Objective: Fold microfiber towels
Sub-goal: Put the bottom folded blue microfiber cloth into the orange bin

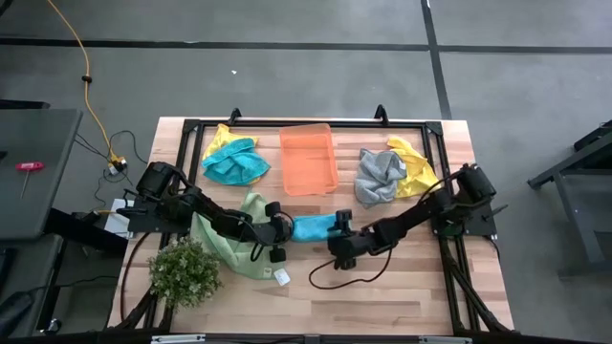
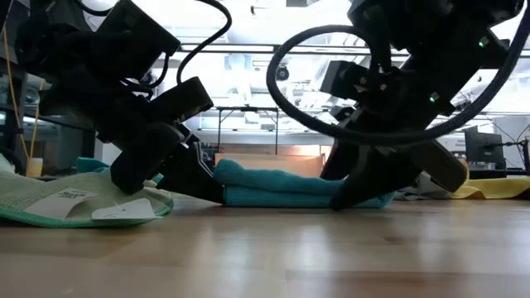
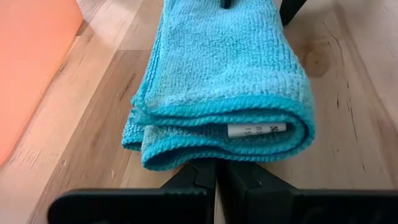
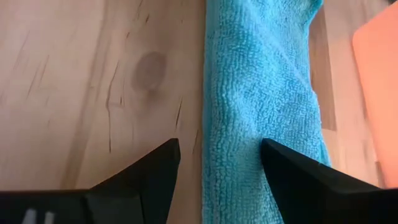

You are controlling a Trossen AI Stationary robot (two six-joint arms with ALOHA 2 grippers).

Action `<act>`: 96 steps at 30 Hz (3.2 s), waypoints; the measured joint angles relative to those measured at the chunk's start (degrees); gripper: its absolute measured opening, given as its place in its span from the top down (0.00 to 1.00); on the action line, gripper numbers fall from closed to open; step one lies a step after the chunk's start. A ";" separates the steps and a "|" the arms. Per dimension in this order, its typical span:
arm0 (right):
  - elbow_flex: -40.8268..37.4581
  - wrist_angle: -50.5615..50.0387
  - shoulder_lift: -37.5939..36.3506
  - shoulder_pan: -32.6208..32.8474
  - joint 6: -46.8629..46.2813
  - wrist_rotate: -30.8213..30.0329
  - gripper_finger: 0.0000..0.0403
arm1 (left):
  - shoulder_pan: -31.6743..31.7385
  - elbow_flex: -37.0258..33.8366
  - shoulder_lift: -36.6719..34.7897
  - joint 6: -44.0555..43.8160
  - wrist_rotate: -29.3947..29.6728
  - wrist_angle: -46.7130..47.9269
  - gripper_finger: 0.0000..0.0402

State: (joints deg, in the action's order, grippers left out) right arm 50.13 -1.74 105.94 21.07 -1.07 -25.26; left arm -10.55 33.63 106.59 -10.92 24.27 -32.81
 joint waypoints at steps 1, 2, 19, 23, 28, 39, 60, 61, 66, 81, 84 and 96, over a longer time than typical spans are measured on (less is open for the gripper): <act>0.04 -0.30 0.16 -0.35 -0.97 0.03 0.45 | 0.00 -0.02 0.00 0.00 0.00 -0.01 1.00; 0.07 -0.60 0.23 -0.72 -2.23 0.22 0.45 | 0.00 -0.02 0.00 0.00 -0.01 -0.01 1.00; 0.17 -2.40 3.03 -2.70 0.00 2.59 0.98 | 0.02 -0.02 -0.04 -0.85 -0.07 0.04 1.00; 0.12 -2.28 2.50 -1.80 -1.06 1.10 0.99 | 0.03 -0.07 -2.92 -1.43 -1.76 4.28 1.00; -0.78 -6.97 -3.19 -1.54 -2.00 2.15 1.00 | -0.29 -0.01 -12.29 -3.81 -7.59 14.87 1.00; 1.35 -10.00 -19.08 -5.83 -3.11 17.18 1.00 | -3.77 -0.07 -38.25 0.21 -15.54 27.16 1.00; 31.24 -20.23 -13.44 -39.58 6.06 19.21 1.00 | -3.91 -0.04 -57.08 4.54 -5.59 34.51 1.00; 31.29 -20.12 -12.54 -41.31 6.07 19.10 1.00 | -3.91 -0.06 -56.99 4.55 -5.52 35.23 1.00; 31.32 -17.55 -6.26 -47.84 6.05 19.09 1.00 | -3.87 -0.07 -56.98 4.68 -5.42 35.25 1.00; 33.97 -7.49 7.96 -48.38 16.41 19.04 1.00 | -3.87 -0.07 -56.98 5.05 -5.42 35.18 1.00; 33.97 -9.10 9.15 -46.95 20.84 16.23 1.00 | -3.87 -0.07 -56.98 5.57 -4.95 35.14 1.00; 33.96 -22.28 9.69 -45.10 30.37 8.82 1.00 | -3.85 -0.07 -56.98 5.20 -3.89 35.15 1.00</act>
State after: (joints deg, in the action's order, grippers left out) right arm 84.08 -24.02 115.63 -24.03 29.30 -16.44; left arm -14.39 33.56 49.60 -5.72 20.38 2.34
